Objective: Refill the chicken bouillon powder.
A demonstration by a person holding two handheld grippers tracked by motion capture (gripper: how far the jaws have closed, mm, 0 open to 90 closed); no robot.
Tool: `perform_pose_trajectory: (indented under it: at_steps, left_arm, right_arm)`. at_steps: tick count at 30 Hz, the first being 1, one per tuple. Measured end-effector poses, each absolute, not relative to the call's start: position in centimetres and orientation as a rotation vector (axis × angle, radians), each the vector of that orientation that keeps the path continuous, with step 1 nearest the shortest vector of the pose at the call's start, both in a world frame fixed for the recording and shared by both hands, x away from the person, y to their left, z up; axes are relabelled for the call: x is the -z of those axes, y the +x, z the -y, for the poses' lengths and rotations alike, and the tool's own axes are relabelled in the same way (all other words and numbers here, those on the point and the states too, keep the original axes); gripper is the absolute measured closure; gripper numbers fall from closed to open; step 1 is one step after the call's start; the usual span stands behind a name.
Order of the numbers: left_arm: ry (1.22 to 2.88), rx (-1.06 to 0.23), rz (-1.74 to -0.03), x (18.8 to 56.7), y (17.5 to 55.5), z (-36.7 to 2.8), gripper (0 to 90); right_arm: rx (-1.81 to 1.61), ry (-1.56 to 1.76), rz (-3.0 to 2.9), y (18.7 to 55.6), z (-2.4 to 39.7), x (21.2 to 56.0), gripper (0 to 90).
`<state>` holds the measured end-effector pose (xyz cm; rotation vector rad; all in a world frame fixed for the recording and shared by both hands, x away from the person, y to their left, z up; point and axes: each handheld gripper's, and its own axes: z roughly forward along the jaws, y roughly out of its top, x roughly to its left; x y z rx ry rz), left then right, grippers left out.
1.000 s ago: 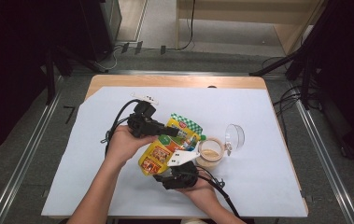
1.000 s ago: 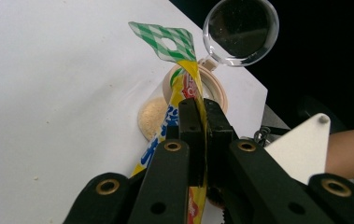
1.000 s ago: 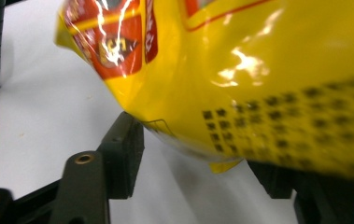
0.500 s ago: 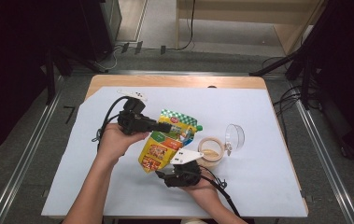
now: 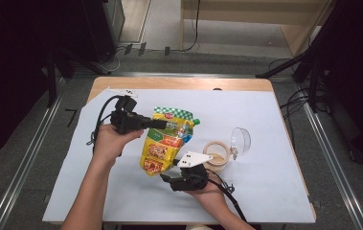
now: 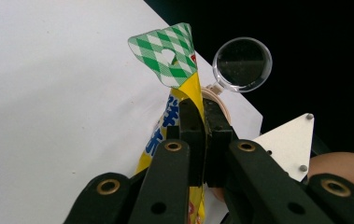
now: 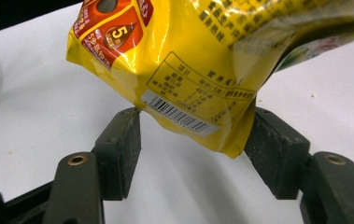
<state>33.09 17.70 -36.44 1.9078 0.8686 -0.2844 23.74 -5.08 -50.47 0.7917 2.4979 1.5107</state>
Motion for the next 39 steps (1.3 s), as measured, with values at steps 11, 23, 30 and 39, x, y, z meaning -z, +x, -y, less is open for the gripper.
perform_pose_trajectory:
  at_steps: [11, 23, 30, 39]
  left_arm:
    - [1.862, 0.278, -0.887, 36.4, 33.8, -18.8, 89.9]
    - [1.783, 0.163, -0.993, 37.3, 35.2, -21.0, 89.6]
    - [1.77, 0.098, -1.001, 37.9, 35.6, -21.7, 89.6]
    - [1.796, 0.078, -1.038, 37.8, 35.1, -22.6, 88.8]
  right_arm:
    - [-1.501, 0.803, -2.5, 23.7, 5.5, 50.5, 39.2]
    - [-1.46, 0.786, -2.529, 23.3, 5.2, 51.0, 39.1]
    - [-1.451, 0.799, -2.532, 23.2, 5.4, 51.1, 39.1]
    - [-1.465, 0.793, -2.517, 23.3, 5.6, 50.8, 39.2]
